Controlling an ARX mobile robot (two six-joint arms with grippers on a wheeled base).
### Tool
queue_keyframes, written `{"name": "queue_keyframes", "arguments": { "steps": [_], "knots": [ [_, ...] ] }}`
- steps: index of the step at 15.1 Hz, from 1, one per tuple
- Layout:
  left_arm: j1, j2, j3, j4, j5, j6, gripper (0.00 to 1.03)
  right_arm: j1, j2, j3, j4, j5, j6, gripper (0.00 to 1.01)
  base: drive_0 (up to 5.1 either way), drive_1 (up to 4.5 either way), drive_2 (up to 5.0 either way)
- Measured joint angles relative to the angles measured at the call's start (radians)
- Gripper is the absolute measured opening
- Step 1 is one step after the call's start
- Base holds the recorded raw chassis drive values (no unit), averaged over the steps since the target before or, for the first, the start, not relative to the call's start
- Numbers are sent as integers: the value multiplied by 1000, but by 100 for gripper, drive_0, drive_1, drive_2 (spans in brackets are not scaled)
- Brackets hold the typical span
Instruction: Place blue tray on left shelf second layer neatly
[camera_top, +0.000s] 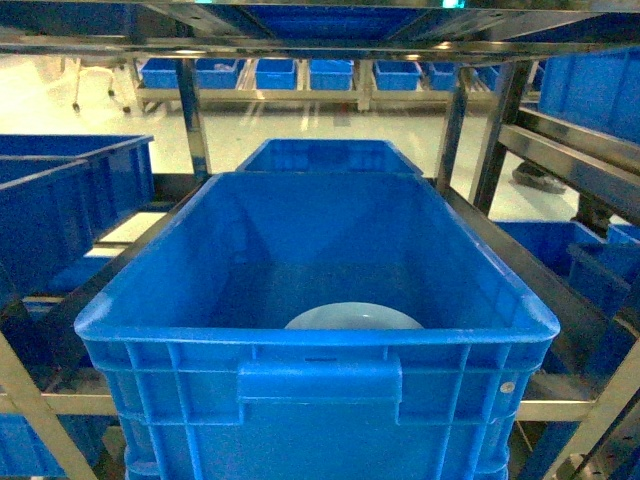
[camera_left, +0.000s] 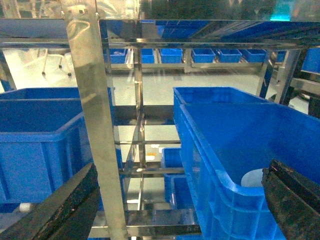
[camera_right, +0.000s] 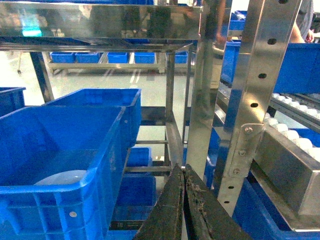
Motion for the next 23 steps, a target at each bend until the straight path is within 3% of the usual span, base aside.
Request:
{"name": "queue_keyframes", "arguments": {
  "steps": [17, 23],
  "knots": [
    [0, 0, 0, 0, -1, 0, 98, 0, -70, -77, 8, 0, 0, 2, 0, 0, 0],
    [0, 0, 0, 0, 0, 0, 98, 0, -70, -77, 9, 0, 0, 67, 0, 0, 0]
  ]
}}
